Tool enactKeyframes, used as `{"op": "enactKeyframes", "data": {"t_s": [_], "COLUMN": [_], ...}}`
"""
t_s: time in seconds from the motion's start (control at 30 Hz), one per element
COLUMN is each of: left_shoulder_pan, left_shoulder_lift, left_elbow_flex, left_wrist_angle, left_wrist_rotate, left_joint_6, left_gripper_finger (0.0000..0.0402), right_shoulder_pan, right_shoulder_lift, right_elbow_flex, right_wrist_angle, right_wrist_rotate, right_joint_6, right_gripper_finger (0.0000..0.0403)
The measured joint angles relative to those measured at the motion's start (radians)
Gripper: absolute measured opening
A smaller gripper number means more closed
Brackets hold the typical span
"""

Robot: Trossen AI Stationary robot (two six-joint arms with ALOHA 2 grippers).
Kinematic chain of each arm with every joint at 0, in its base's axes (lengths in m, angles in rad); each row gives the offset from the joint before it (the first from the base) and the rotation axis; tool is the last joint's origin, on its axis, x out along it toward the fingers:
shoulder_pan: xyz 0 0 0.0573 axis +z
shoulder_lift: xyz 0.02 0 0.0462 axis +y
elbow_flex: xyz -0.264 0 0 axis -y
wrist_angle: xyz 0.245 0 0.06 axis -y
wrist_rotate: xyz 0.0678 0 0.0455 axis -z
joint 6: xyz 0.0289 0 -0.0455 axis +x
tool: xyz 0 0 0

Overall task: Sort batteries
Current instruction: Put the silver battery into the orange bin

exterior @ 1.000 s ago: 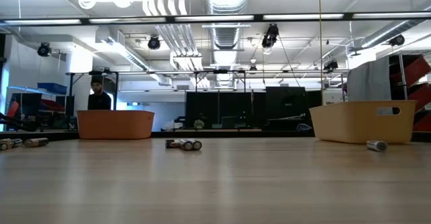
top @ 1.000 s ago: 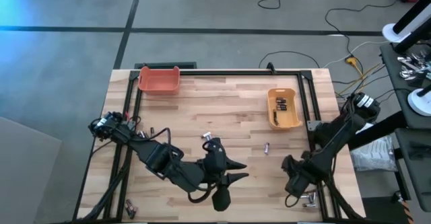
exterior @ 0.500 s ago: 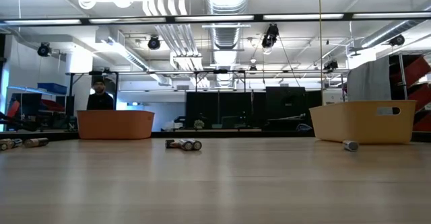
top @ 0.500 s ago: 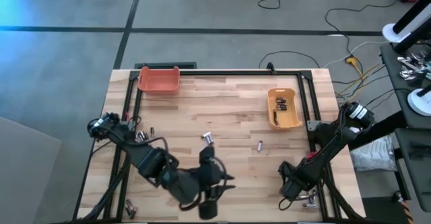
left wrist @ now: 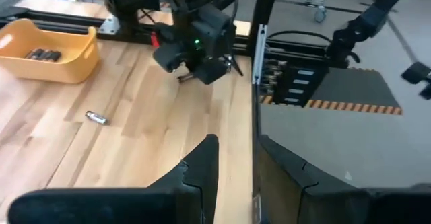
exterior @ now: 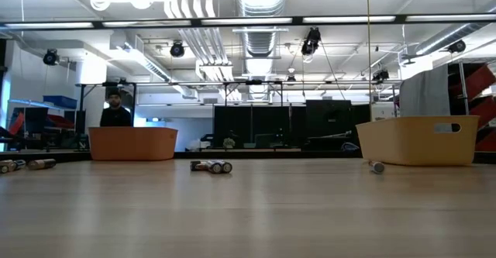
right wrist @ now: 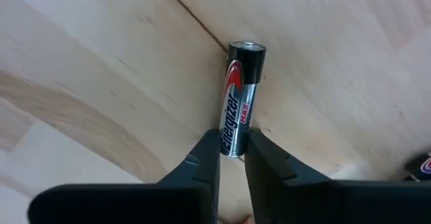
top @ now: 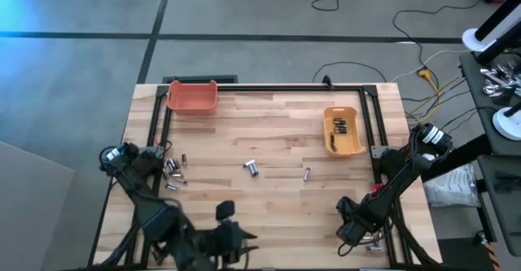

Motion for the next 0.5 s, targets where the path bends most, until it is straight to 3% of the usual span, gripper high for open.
{"op": "enactKeyframes", "data": {"t_s": [0.17, 0.37, 0.5], "left_shoulder_pan": [-0.093, -0.144, -0.148], "left_shoulder_lift": [-0.003, -0.019, -0.057], "left_elbow_flex": [-0.023, -0.118, -0.249], "left_wrist_angle": [-0.125, -0.347, -0.36], "left_wrist_rotate": [-0.116, -0.211, -0.25], "left_joint_6": [-0.214, -0.623, -0.757], "left_gripper_finger": [0.008, 0.008, 0.008], "right_shoulder_pan": [-0.004, -0.061, -0.121], "right_shoulder_lift": [-0.004, 0.003, 0.015], "right_elbow_flex": [0.094, 0.303, 0.437], "right_wrist_angle": [-0.109, -0.284, -0.287], "right_wrist_rotate": [0.044, 0.188, 0.307], "right_joint_6": [-0.033, -0.242, -0.401], "right_gripper_finger": [0.0045, 0.0038, 0.0037]}}
